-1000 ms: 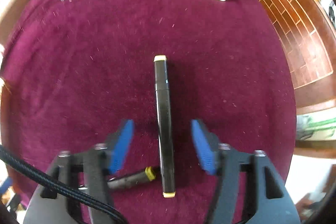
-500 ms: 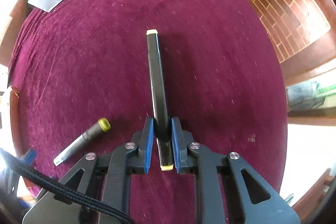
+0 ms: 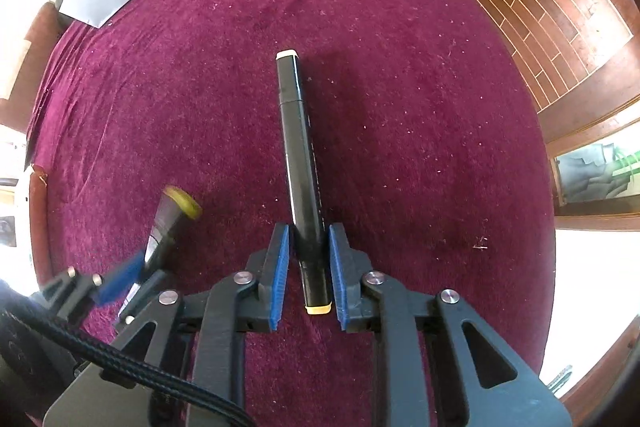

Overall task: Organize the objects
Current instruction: 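Grasp a yellow-capped black marker with the right gripper while the left grasps another, then lift both held markers off the cloth with both grippers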

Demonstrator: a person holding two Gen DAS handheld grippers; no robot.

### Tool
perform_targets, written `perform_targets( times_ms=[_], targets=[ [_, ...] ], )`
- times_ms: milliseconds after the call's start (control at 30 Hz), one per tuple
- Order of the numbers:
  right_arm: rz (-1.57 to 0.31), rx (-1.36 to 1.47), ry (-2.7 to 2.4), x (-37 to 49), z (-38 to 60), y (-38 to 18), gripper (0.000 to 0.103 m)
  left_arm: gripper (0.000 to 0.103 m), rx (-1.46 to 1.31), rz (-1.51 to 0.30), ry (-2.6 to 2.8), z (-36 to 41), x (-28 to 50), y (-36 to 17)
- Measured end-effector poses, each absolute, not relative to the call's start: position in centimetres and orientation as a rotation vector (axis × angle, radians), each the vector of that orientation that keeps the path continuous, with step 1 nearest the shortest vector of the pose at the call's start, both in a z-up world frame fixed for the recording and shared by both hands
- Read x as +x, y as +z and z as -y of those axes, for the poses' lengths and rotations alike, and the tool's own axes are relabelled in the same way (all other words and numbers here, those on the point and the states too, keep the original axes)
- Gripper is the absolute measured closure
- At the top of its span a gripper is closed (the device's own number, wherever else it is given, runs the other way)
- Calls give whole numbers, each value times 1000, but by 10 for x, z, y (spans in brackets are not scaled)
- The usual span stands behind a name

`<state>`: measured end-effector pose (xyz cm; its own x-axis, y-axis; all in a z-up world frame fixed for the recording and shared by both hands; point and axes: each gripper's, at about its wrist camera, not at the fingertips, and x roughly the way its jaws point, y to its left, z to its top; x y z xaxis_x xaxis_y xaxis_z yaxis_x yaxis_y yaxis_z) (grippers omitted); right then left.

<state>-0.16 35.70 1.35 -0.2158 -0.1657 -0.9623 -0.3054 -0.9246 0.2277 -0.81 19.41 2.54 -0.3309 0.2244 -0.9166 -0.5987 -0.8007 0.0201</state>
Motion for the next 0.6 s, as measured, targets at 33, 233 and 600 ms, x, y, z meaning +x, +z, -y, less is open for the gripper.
perform_targets(
  times_ms=[33, 233, 600],
  targets=[
    [-571, -1910, 2309, -4, -356, 13, 82, 92, -1413, -481, 2161, -193, -9, 26],
    [-494, -1905, 2311, -10, -346, 16, 73, 92, -1444, -412, 2194, -178, -7, 29],
    [-571, -1824, 2351, -6, -354, 18, 89, 92, -1471, -344, 2216, -159, -4, 32]
  ],
)
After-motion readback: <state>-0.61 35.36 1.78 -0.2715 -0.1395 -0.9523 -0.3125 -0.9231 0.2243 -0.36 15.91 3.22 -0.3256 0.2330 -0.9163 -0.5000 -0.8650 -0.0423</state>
